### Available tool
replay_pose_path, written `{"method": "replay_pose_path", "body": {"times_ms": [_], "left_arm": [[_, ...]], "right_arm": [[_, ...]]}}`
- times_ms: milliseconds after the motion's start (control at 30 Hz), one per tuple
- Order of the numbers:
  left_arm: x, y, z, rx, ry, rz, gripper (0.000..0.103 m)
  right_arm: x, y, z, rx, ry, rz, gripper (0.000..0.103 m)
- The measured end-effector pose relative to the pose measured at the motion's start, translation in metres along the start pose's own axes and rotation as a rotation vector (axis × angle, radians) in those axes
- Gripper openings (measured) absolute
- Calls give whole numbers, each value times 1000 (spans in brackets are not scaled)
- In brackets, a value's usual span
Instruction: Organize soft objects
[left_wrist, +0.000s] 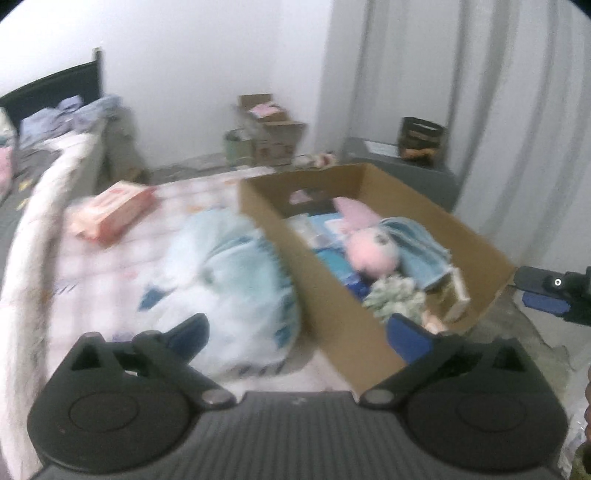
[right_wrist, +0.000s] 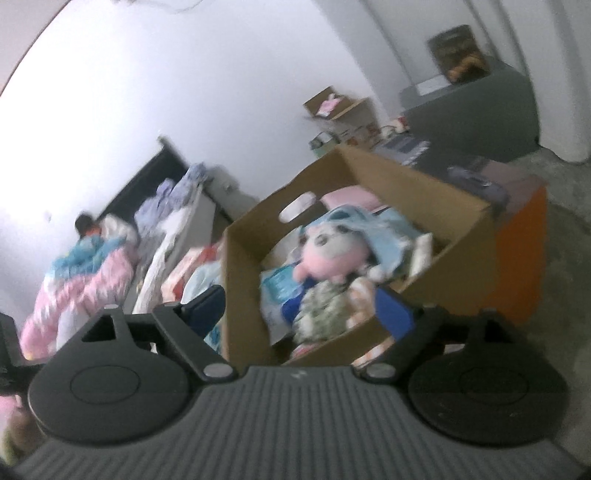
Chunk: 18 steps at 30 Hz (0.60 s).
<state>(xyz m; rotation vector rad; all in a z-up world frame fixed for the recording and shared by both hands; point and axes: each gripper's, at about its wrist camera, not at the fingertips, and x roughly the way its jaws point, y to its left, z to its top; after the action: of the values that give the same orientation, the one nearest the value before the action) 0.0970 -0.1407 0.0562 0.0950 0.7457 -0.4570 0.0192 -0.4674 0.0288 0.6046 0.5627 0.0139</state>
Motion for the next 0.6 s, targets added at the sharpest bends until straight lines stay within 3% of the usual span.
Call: {"method": "replay_pose_path", "body": {"times_ms": [167,267,600], "left_arm": [[-13,4,-22,2,25,107,103],[-22,4,-33,4,0,162,103],[-32,1,-49,-60,3,193,103]], "right_arm": [[6,29,-17,-76,33,-2,101],[6,42,-25,-112,56,-13,102],[-13,68,-39,-241,74,-104,102]]}}
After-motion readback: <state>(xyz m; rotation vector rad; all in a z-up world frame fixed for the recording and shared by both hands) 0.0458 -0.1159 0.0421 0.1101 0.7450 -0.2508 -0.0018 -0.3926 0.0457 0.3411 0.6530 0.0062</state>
